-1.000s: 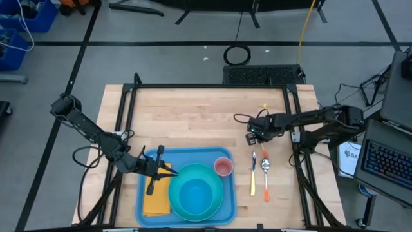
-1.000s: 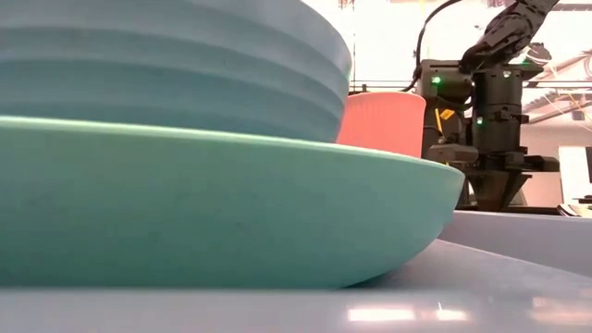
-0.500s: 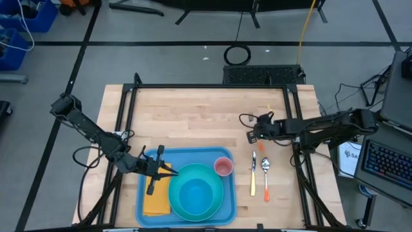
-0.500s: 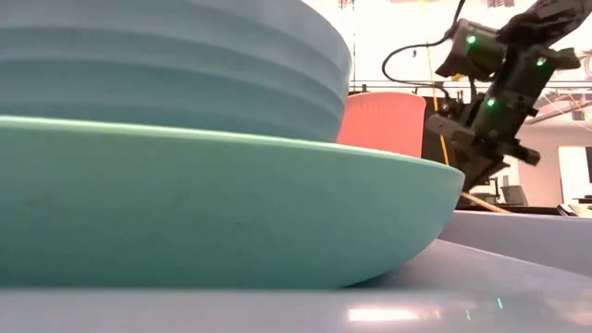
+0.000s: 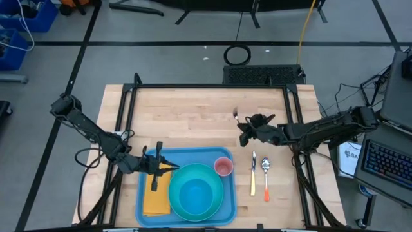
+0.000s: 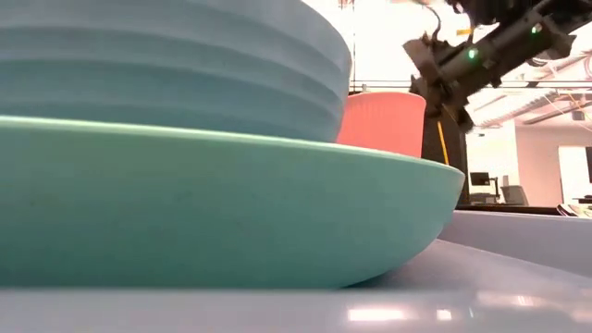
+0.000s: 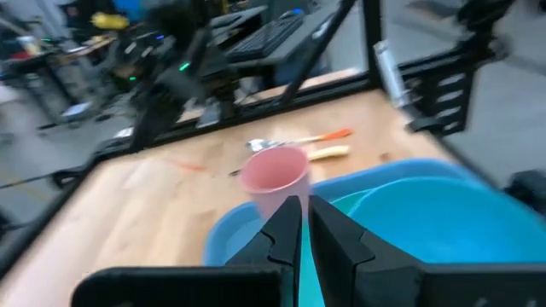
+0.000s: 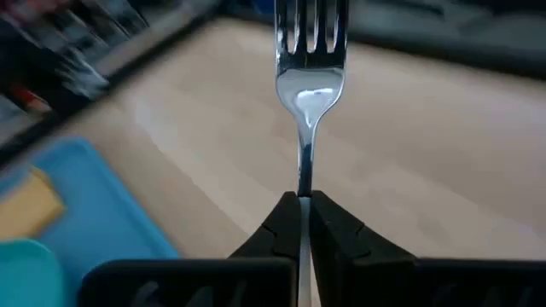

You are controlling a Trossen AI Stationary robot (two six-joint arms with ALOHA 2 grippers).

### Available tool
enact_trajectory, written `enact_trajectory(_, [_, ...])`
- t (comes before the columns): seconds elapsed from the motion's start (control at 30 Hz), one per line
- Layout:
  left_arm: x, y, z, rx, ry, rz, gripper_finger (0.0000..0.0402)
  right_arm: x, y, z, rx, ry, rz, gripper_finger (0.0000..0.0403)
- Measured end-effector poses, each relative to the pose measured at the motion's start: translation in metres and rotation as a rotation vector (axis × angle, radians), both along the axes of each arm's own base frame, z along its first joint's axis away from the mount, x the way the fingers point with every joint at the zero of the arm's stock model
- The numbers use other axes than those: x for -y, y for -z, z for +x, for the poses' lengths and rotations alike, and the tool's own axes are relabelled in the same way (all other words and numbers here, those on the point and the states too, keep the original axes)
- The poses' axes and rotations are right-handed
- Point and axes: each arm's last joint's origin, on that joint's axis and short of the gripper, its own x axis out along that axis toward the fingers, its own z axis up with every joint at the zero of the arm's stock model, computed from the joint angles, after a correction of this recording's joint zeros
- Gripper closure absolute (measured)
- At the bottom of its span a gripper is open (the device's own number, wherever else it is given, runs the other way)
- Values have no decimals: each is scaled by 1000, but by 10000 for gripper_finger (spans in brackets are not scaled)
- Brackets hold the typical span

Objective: Set up tray
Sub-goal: Put the orange fork on the yellow table napkin

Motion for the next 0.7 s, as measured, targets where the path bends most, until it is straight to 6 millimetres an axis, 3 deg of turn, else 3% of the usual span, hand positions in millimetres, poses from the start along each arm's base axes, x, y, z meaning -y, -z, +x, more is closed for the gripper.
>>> enact_trajectory(0.13, [-9, 4, 3, -21, -109, 63, 371, -13, -14, 5, 103, -46, -109, 402])
enact_trajectory(0.37, [-22, -9, 13, 92, -180, -29, 371, -37, -30, 10, 237, -121, -225, 402])
enact_trajectory(0.57, [-30, -11, 21, 116, -206, 140, 370, -55, -34, 18, 329, -194, -306, 402])
enact_trajectory(0.7, [-26, -4, 31, 135, -219, 176, 370, -63, -38, 25, 432, -205, -372, 402])
